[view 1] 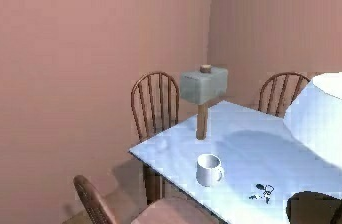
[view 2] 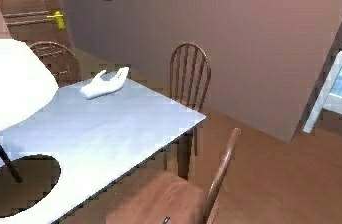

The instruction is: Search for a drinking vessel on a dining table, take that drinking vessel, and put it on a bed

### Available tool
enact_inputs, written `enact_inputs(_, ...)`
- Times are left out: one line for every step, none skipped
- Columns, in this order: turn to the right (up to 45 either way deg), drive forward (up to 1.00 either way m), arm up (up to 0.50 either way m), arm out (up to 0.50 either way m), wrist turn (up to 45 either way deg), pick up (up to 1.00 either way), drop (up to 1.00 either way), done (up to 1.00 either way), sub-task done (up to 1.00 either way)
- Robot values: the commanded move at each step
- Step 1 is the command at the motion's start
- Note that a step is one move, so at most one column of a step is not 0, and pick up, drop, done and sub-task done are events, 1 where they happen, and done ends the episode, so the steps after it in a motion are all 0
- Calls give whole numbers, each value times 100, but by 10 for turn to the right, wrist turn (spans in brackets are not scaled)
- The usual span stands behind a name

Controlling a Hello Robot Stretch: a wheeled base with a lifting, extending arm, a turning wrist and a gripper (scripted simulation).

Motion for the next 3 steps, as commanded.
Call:
enact_inputs(-450, 0, 0, 0, 0, 0, 0, 0, 0)
enact_inputs(-270, 0, 0, 0, 0, 0, 0, 0, 0)
enact_inputs(0, 0, 50, 0, 0, 0, 0, 0, 0)
